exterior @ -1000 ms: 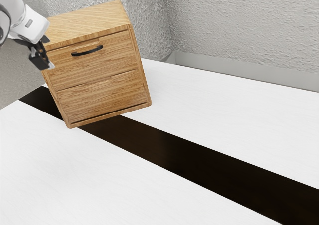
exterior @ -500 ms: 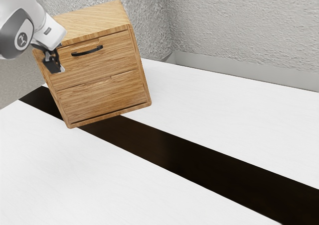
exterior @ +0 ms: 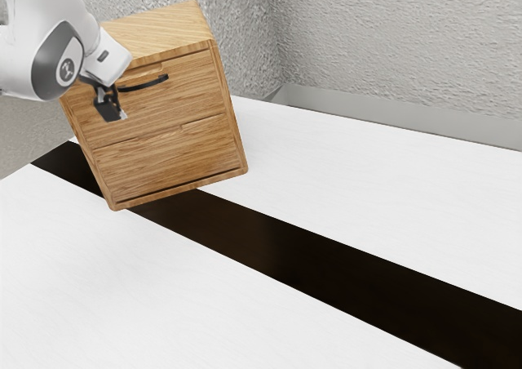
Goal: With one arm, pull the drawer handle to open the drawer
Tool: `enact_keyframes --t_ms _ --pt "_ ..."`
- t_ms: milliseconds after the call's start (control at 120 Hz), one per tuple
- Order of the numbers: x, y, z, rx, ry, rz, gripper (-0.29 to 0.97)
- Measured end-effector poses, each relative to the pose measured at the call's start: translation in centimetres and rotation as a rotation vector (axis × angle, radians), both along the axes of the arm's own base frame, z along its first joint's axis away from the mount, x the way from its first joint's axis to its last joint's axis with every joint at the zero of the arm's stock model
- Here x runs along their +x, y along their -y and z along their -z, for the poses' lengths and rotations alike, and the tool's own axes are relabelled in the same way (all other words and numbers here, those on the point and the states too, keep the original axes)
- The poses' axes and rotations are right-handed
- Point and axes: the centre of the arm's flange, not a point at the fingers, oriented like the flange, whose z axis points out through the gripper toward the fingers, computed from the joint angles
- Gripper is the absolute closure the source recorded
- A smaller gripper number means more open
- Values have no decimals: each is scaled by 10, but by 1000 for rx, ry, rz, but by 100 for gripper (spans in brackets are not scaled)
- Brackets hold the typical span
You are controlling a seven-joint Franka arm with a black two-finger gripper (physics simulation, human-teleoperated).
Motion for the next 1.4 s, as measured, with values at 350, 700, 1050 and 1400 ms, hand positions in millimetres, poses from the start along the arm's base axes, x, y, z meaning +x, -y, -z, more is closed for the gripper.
enact_keyframes --t_ms 350,700,1050,1400 --pt "26 0 20 -62 25 -2 0" --pt "51 -2 40 -53 22 0 -1" --pt "47 7 42 -88 25 19 5" --pt "21 17 32 -156 7 33 1"
